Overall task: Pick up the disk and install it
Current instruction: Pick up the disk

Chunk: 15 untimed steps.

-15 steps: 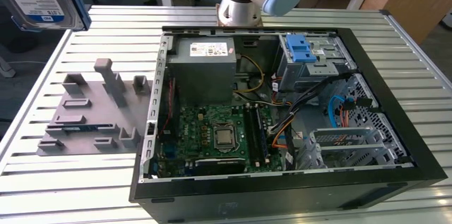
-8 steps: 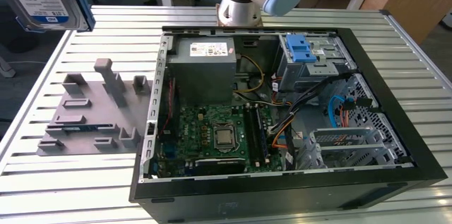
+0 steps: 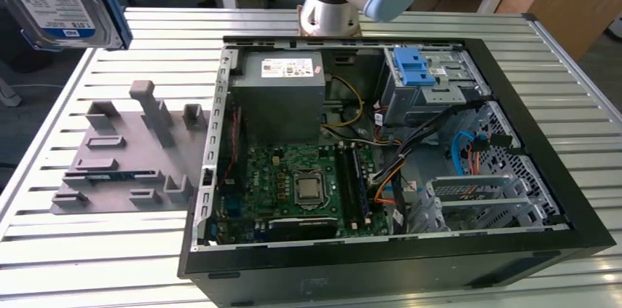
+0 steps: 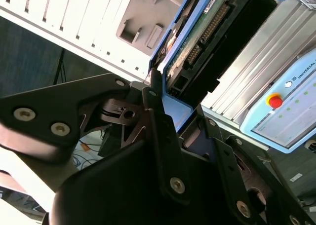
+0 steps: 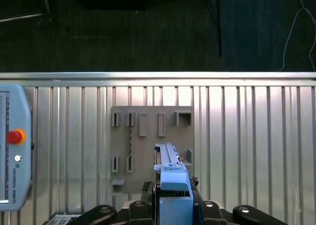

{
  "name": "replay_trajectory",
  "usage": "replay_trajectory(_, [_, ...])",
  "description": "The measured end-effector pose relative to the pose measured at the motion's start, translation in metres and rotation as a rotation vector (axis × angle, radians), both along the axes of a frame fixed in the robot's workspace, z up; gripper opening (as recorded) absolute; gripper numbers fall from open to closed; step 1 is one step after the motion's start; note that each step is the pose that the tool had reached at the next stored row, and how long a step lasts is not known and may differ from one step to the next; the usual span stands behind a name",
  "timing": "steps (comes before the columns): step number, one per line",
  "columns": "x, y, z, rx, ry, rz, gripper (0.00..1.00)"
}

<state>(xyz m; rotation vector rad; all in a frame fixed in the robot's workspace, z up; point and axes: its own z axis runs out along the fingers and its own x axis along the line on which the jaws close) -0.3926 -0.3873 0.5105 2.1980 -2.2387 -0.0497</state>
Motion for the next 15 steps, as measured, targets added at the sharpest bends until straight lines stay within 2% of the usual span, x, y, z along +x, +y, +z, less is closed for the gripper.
replay_trajectory(3, [0.004,-0.0026,-0.0001,-0.0005,0.0000,0.000,0.36])
replay_trajectory(11, [0.018,-0.0043,-0.0003,-0.0012,0.0000,0.000,0.36])
replay_trajectory(15, [0.023,-0.0071,-0.0004,-0.0013,-0.0001,0.000,0.36])
